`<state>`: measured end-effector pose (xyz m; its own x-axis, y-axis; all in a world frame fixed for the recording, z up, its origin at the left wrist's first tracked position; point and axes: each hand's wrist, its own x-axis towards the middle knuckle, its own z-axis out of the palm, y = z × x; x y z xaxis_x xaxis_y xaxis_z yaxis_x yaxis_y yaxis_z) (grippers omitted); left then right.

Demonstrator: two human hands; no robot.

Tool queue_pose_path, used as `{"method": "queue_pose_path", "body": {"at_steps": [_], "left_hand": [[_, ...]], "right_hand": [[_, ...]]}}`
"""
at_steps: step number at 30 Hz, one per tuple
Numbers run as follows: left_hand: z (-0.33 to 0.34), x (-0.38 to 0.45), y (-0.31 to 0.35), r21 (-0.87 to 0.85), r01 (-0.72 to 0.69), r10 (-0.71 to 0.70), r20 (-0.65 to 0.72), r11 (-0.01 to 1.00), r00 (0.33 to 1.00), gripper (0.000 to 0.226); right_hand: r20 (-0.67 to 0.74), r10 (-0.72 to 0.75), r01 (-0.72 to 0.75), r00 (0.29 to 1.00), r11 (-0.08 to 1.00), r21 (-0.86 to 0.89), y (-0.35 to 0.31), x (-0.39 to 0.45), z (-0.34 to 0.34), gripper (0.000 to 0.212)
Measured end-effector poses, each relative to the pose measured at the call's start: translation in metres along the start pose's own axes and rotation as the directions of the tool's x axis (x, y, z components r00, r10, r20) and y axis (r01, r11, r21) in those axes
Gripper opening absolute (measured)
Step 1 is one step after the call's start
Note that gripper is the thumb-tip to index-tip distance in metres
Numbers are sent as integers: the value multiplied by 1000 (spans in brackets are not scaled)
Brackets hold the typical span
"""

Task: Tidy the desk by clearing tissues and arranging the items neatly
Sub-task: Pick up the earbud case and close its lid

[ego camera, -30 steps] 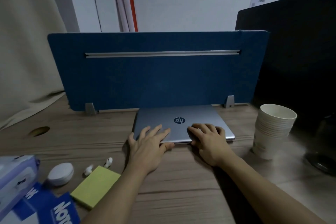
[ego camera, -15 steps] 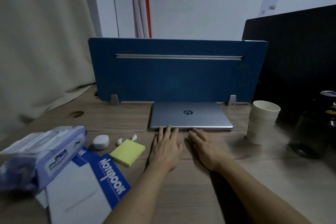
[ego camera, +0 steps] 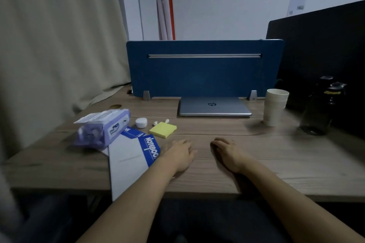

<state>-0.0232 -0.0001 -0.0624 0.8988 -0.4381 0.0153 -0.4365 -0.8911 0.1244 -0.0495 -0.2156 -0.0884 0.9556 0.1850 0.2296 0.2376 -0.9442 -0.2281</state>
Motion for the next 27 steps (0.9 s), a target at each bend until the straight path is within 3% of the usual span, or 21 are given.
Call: {"method": "queue_pose_path", "body": {"at_steps": [3,6,12,14,22,27], "left_hand": [[-10,-22,-7,3,-47,47,-30,999,998,33],[-12,-35,-32,-32,-61,55,-162,998,985,25],[-15,-22,-87,-279,13,-115,-351,960,929,46],[-17,-8,-97,-346,34,-165,-359,938,919,49],[-15,68,-145,-354,196,-313,-312,914,897,65],[-1,94,-166,-412,250,-380,-270,876,885,64]], "right_hand": [[41,27,-27,999,1000,-12,-15,-6,-1,41],[71,39,-40,997,999,8,-26,-4,-2,42],[38,3,-6,999,995,101,-47,25,9,37],[23,-22,19,999,993,119,-51,41,13,36],[-28,-45,50,999,982,182,-42,110,29,33],[-83,-53,70,995,972,225,-27,148,36,29]]}}
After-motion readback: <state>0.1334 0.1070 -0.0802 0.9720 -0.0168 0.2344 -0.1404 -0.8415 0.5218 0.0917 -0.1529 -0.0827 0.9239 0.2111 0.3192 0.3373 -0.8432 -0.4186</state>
